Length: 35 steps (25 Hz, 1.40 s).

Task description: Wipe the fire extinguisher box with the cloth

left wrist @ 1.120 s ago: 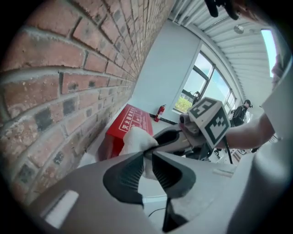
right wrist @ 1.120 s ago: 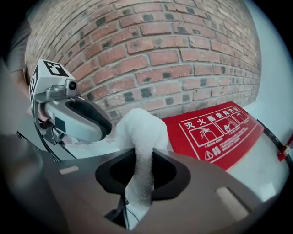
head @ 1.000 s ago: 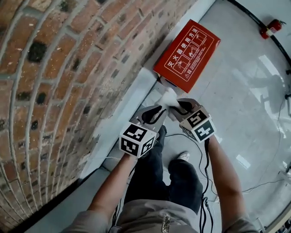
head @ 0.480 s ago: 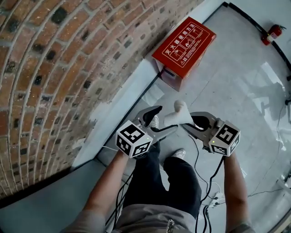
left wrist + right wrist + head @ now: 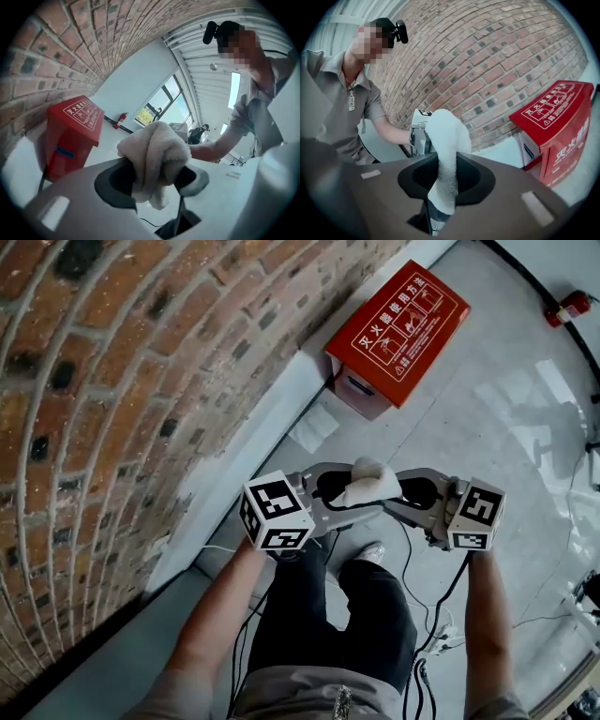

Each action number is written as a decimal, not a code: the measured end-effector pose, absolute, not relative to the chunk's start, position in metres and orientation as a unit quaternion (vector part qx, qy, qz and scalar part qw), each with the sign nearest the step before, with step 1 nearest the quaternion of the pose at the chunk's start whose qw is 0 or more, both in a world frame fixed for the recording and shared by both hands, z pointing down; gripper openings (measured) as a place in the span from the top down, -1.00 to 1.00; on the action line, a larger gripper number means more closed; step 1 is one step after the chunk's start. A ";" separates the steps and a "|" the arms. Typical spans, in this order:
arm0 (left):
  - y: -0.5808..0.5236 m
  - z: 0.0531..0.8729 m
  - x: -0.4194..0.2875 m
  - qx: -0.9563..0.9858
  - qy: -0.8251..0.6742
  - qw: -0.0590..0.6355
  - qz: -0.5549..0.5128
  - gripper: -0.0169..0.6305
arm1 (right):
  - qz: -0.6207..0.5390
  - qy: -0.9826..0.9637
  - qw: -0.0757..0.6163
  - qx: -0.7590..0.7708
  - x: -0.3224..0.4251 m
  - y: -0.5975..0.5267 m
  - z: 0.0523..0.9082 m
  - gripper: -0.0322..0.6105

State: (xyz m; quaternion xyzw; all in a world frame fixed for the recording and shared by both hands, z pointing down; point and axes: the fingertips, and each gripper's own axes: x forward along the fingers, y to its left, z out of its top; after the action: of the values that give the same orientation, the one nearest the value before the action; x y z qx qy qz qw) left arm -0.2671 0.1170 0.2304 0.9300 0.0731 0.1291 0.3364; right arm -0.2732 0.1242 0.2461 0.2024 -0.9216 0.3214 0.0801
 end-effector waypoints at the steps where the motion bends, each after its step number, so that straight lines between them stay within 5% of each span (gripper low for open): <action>1: 0.109 0.239 -0.272 0.932 0.064 0.332 0.133 0.32 | 0.329 -0.916 0.079 0.215 -0.274 0.116 0.256 0.56; 8: 0.063 0.308 -0.286 0.948 0.023 0.276 0.160 0.63 | 0.333 -0.892 0.078 0.295 -0.277 0.072 0.330 0.50; 14: 0.026 0.358 -0.274 0.959 -0.079 0.207 0.178 0.67 | 0.277 -0.855 0.131 0.418 -0.219 0.066 0.407 0.30; 15: 0.020 0.365 -0.271 0.959 -0.093 0.200 0.177 0.67 | 0.259 -0.844 0.153 0.445 -0.204 0.066 0.418 0.33; 17: 0.012 0.379 -0.262 0.959 -0.112 0.183 0.185 0.68 | 0.215 -0.816 0.200 0.498 -0.177 0.063 0.436 0.82; 21: 0.005 0.406 -0.239 0.960 -0.142 0.130 0.201 0.68 | 0.162 -0.792 0.246 0.535 -0.158 0.053 0.450 0.82; 35: -0.025 0.407 -0.205 0.947 -0.258 -0.007 0.193 0.68 | 0.053 -0.792 0.212 0.570 -0.137 0.051 0.458 0.82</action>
State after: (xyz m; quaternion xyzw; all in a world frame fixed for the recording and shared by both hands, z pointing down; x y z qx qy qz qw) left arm -0.2048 -0.0246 0.4067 0.9467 -0.2575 0.1934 -0.0071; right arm -0.1373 0.0506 0.4584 0.5702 -0.7918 0.0527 0.2124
